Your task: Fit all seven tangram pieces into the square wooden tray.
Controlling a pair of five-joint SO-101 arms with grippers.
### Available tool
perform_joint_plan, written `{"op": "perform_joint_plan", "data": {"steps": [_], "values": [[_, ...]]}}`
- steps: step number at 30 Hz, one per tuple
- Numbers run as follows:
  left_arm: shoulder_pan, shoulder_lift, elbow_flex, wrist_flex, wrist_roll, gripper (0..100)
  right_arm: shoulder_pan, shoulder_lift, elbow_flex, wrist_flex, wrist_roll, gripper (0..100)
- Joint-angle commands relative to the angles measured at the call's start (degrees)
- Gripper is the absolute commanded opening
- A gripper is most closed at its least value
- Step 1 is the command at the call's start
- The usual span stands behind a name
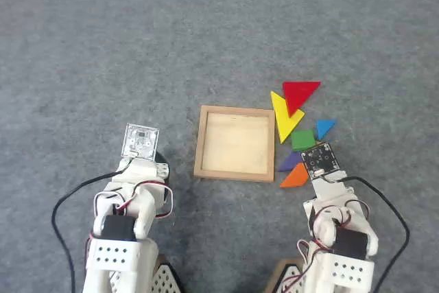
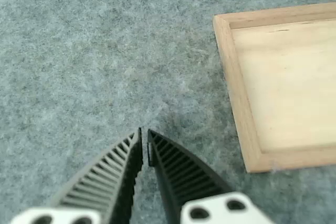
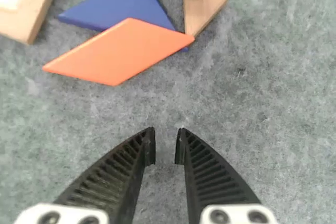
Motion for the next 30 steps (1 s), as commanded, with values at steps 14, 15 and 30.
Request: {"op": "perform_joint_plan", "data": {"steps": [14, 15, 30], "values": [[-0.18, -0.79, -0.48, 0.35, 0.26, 2, 0.31, -0.22, 1.05, -1.45, 0.0, 7.6], [-0.18, -0.79, -0.48, 0.35, 0.26, 2, 0.84, -0.22, 1.05, -1.54, 0.0, 7.6], [-0.18, -0.79, -0.48, 0.35, 0.26, 2, 7.69, 0.48, -5.27, -9.98, 6.86, 8.0]]}}
